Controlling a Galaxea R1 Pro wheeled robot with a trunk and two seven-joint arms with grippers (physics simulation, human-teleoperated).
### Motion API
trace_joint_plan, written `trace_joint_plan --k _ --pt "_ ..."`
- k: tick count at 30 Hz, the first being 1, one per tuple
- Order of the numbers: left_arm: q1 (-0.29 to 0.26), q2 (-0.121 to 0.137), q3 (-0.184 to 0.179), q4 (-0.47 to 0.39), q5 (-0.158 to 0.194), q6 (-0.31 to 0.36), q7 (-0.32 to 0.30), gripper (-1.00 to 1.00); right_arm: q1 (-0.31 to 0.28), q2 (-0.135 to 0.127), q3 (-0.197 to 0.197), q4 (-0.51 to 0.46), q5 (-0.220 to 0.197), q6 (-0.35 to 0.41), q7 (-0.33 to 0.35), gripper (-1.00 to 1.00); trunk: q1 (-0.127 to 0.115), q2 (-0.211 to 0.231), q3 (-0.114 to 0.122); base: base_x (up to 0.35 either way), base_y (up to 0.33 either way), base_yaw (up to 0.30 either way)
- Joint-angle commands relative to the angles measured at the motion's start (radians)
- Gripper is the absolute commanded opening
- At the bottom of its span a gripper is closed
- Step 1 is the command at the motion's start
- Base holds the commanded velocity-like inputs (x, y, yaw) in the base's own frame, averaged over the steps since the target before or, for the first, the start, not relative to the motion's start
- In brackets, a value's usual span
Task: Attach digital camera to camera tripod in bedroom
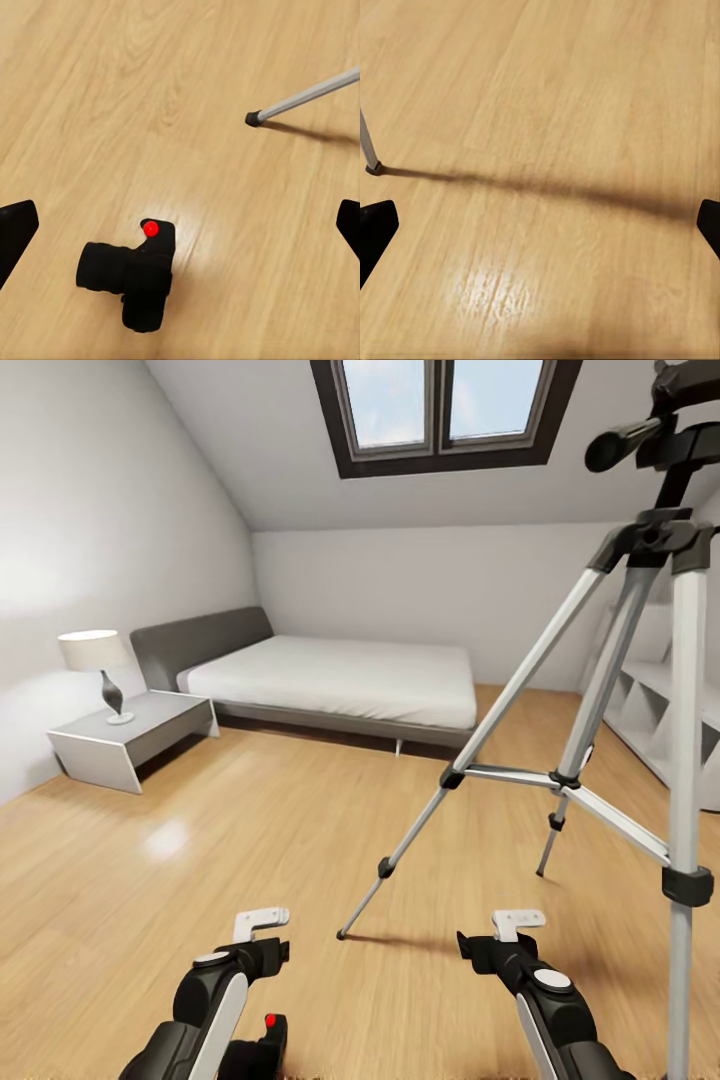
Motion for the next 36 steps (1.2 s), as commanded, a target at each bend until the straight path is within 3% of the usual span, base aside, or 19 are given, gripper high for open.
trace_joint_plan --k 1,36 --pt "-0.001 0.000 -0.001 -0.002 0.010 0.003 0.010 1.00 0.000 0.001 -0.001 -0.001 0.005 0.005 0.001 1.00 0.000 -0.001 -0.005 0.000 0.000 0.000" --pt "-0.001 -0.001 -0.004 -0.010 0.011 0.002 0.008 1.00 0.000 0.000 -0.006 -0.001 0.004 0.005 0.010 1.00 0.016 -0.009 -0.140 0.000 0.000 0.000"
